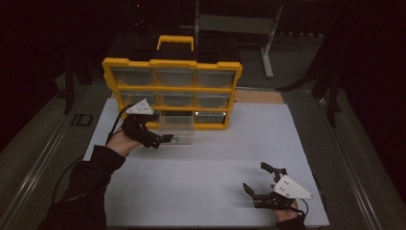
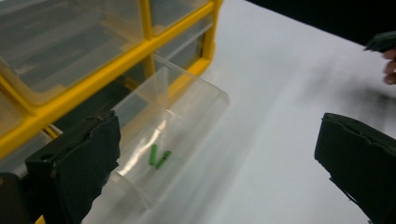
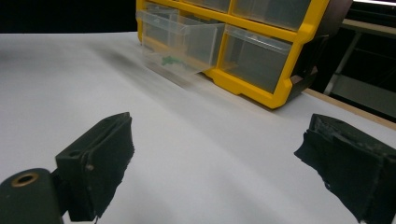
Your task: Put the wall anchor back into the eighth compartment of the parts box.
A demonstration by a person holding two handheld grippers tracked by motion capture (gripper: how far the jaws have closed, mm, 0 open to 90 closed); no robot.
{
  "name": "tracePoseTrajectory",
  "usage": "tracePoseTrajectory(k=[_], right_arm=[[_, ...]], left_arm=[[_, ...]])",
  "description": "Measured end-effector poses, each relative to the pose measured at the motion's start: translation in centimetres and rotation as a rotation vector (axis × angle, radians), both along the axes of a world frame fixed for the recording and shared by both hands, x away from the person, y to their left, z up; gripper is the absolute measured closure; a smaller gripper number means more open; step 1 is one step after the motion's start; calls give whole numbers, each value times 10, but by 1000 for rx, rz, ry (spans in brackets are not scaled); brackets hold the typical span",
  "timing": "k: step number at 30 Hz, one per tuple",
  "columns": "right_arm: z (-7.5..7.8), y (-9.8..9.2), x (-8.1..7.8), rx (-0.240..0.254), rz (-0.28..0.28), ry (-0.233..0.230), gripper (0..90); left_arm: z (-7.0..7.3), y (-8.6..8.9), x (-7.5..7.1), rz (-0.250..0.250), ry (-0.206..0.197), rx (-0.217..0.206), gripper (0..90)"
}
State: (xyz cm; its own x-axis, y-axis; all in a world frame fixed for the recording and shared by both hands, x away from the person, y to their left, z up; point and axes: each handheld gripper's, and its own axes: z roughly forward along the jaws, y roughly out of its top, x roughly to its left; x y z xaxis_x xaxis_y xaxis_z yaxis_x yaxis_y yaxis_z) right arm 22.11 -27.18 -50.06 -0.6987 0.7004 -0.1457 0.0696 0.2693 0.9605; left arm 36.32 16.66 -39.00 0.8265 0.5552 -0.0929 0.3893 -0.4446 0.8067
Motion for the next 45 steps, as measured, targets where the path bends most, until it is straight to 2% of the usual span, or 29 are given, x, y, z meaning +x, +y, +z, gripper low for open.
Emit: tracePoseTrajectory(k=[5, 9, 14, 20, 25, 29, 31, 33, 42, 43, 45], right_arm=[[0, 0, 0, 1, -5, -1, 83], [1, 0, -1, 12, 6, 3, 83], [1, -1, -1, 16, 9, 7, 83], [1, 0, -1, 10, 6, 4, 83], [1, 1, -1, 3, 7, 5, 83], [0, 1, -1, -1, 7, 2, 83], [0, 1, -1, -1, 9, 3, 83], [0, 2, -1, -1, 9, 2, 83], [0, 2, -1, -1, 16, 6, 83], [0, 2, -1, -1, 15, 6, 83], [0, 2, -1, 1, 15, 8, 83]], left_arm=[[-3, 6, -15, -2, -32, -20, 0], [-6, 13, -29, 11, -62, -56, 0], [-13, 22, -43, 21, -75, -69, 0], [-24, 33, -61, 39, -83, -101, 0], [-35, 43, -74, 63, -86, -108, 0], [-43, 50, -83, 75, -77, -129, 0], [-44, 50, -84, 77, -75, -131, 0], [-52, 52, -92, 86, -81, -133, 0], [-72, 59, -108, 107, -71, -156, 0], [-74, 60, -109, 103, -61, -161, 0], [-78, 61, -112, 100, -67, -159, 0]])
